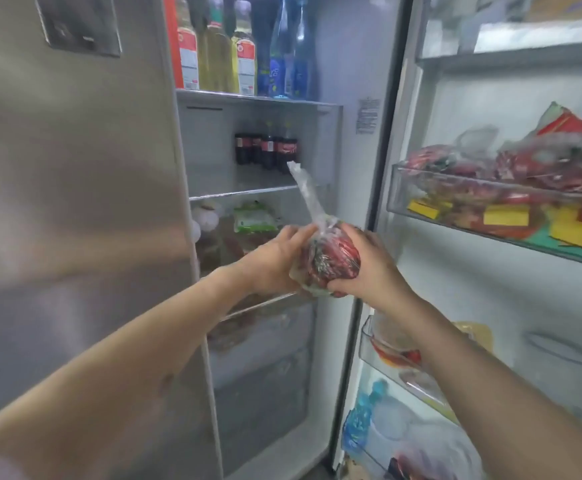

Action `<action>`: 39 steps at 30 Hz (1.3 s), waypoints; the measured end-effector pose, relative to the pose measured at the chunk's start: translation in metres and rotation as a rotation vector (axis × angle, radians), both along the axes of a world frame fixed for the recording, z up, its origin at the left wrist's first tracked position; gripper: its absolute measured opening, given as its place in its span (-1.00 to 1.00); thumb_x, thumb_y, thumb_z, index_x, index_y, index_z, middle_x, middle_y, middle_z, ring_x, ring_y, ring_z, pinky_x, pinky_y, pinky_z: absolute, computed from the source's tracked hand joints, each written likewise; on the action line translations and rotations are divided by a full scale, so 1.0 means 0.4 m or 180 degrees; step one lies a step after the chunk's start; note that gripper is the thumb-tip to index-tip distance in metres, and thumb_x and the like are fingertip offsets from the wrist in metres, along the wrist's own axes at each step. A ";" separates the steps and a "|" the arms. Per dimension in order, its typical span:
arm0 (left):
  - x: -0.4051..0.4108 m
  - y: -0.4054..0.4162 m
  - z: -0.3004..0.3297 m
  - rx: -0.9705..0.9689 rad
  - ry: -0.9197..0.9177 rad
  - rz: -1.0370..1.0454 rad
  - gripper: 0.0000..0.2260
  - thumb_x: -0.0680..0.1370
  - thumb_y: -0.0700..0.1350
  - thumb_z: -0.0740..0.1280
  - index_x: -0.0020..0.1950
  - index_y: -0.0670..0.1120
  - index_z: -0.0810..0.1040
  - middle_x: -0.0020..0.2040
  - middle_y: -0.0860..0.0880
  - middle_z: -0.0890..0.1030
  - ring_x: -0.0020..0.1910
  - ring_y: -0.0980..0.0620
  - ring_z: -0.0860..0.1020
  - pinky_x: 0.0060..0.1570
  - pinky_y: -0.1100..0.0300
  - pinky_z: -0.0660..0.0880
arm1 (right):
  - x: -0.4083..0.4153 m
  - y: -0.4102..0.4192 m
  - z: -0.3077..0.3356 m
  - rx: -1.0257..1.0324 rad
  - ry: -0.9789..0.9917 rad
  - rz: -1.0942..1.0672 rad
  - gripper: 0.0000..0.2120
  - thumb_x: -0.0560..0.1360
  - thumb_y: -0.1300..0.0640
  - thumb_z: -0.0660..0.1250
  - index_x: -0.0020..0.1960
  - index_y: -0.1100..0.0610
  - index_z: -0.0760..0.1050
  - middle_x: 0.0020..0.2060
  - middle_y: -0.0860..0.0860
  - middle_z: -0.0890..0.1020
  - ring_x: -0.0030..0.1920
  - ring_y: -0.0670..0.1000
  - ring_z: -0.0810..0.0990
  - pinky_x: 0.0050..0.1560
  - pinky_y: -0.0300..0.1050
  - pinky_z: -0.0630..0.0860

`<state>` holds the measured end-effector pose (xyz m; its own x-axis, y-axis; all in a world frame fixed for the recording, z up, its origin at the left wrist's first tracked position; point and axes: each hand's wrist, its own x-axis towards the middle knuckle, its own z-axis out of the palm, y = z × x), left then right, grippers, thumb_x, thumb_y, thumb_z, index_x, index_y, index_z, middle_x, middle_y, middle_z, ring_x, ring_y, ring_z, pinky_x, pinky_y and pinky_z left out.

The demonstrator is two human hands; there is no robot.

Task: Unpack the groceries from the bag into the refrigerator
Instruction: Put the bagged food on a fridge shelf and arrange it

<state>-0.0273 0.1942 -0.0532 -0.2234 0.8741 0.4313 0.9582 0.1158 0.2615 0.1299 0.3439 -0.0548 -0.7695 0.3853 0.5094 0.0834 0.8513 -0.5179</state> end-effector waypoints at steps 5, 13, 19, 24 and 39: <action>-0.121 0.058 0.090 0.0312 0.0119 0.0795 -0.02 0.26 0.06 0.57 0.53 -0.07 0.10 0.35 -0.22 0.38 0.29 -0.18 0.42 0.27 -0.01 0.41 | -0.231 0.123 0.092 0.0180 0.0000 0.0591 0.04 0.15 0.07 0.63 0.48 -0.15 0.15 0.24 0.06 0.36 0.24 0.04 0.39 0.18 -0.20 0.31; -0.264 0.072 0.200 0.0036 -0.0258 0.1707 -0.02 0.26 0.06 0.58 0.53 0.16 0.07 0.28 -0.10 0.39 0.25 -0.05 0.45 0.25 0.09 0.45 | -0.514 0.175 0.167 0.0167 -0.0116 0.1187 0.02 0.17 0.09 0.63 0.50 0.00 0.17 0.33 0.12 0.29 0.30 0.10 0.38 0.34 -0.11 0.27; -0.408 0.117 0.270 -0.0087 -0.0269 0.2151 -0.02 0.26 0.04 0.57 0.51 0.21 0.03 0.29 -0.13 0.32 0.21 -0.11 0.44 0.20 0.10 0.43 | -0.678 0.211 0.229 0.0154 0.0047 0.1331 0.00 0.15 0.09 0.63 0.47 -0.03 0.21 0.28 0.12 0.36 0.27 0.05 0.34 0.32 -0.14 0.27; -0.509 0.166 0.308 -0.0102 -0.0385 0.2120 -0.15 0.32 -0.10 0.54 0.49 0.11 0.15 0.19 -0.01 0.36 0.12 0.02 0.47 0.05 0.27 0.45 | -0.790 0.247 0.256 0.0260 -0.0078 0.1138 -0.05 0.23 0.05 0.60 0.49 0.01 0.18 0.29 0.15 0.32 0.30 0.10 0.34 0.31 -0.12 0.29; -0.705 0.125 0.281 -0.0153 -0.1589 0.2451 -0.47 0.39 -0.11 0.53 0.33 -0.06 0.47 0.06 0.05 0.55 -0.01 0.10 0.48 -0.23 0.51 0.37 | -1.064 0.222 0.223 0.0297 -0.0686 0.1229 -0.37 0.46 -0.05 0.41 0.45 0.02 0.26 0.25 0.11 0.51 0.18 0.12 0.52 0.23 0.02 0.45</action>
<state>-0.3094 0.2442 0.0592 -0.9019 0.4212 0.0953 0.3891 0.6969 0.6024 -0.2955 0.4327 0.0345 -0.9401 0.0093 0.3407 -0.1519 0.8835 -0.4430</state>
